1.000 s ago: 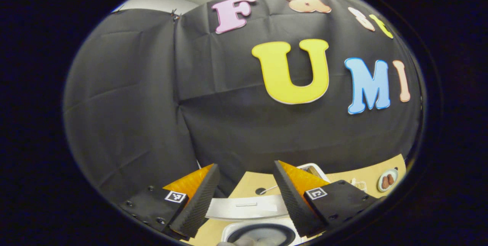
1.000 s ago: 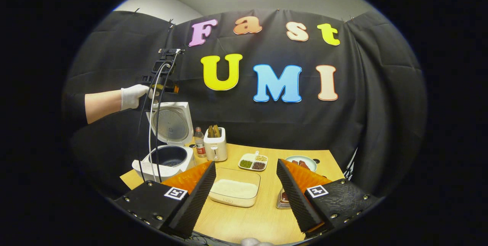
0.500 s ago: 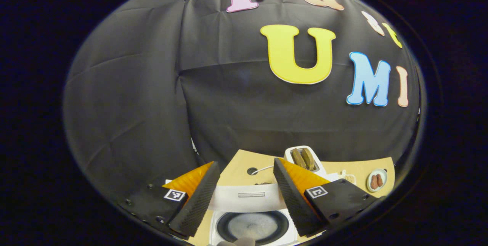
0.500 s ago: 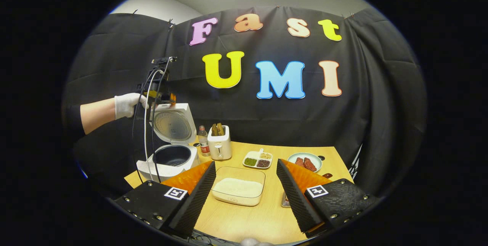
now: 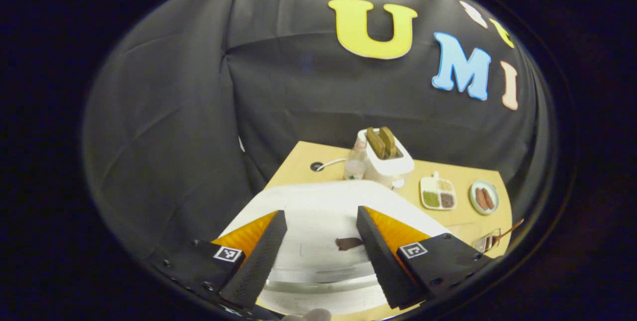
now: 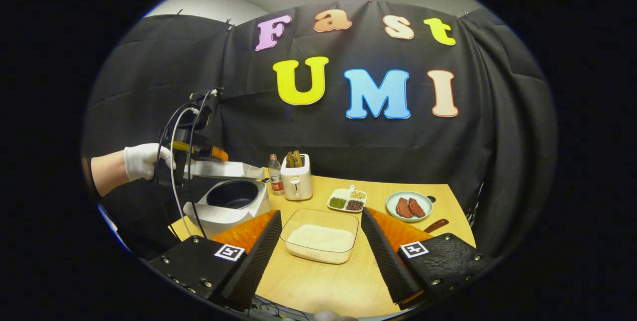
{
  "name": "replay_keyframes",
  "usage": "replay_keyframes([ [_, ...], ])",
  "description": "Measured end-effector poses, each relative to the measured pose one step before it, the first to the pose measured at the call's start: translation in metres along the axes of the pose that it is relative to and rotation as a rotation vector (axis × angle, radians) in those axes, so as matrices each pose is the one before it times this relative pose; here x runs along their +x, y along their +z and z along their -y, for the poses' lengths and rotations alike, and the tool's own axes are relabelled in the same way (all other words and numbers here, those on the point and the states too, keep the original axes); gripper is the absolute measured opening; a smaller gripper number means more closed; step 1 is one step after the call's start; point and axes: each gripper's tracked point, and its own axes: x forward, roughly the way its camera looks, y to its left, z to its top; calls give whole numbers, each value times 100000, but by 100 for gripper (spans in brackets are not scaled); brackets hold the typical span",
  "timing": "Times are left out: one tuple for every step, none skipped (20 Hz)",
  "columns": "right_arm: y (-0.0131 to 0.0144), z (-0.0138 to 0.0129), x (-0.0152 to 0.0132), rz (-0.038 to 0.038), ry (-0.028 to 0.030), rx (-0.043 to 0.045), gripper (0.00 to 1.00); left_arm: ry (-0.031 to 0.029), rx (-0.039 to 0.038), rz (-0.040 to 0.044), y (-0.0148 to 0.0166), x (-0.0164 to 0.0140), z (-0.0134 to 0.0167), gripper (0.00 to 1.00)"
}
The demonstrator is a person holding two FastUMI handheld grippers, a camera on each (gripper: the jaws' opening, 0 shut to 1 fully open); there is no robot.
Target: Close the left gripper, press the button to open the rice cooker; take a wooden spoon from the chopstick holder with the right hand, scoop a spoonful of rice and pour it into the rice cooker, then put the wooden spoon back into the chopstick holder.
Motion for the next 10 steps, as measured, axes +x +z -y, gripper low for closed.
replay_keyframes([
  [-234,11,94,-774,401,191,98,-308,-518,-2545,-1805,13,133,99],
  [-350,-209,2,-703,606,198,98,-63,-231,-4103,-1477,211,213,100],
  [-265,-93,109,-691,507,-10,98,-157,-550,-2165,-1267,320,43,99],
  [-402,-13,35,-928,280,-139,98,409,518,-2162,-1223,-73,-187,96],
  [-180,86,59,-626,73,-318,98,197,721,-1339,-792,227,-87,97],
  [-376,171,47,-675,187,67,98,263,762,-722,-467,131,95,99],
  [-174,76,51,-618,117,107,98,323,630,-220,-394,68,28,96],
  [-263,104,-17,-655,8,125,98,385,688,335,11,77,76,99],
  [-127,92,-14,-445,-42,504,98,341,980,272,34,33,55,99],
  [-236,14,84,-620,84,417,98,216,681,-401,-256,11,42,96],
])
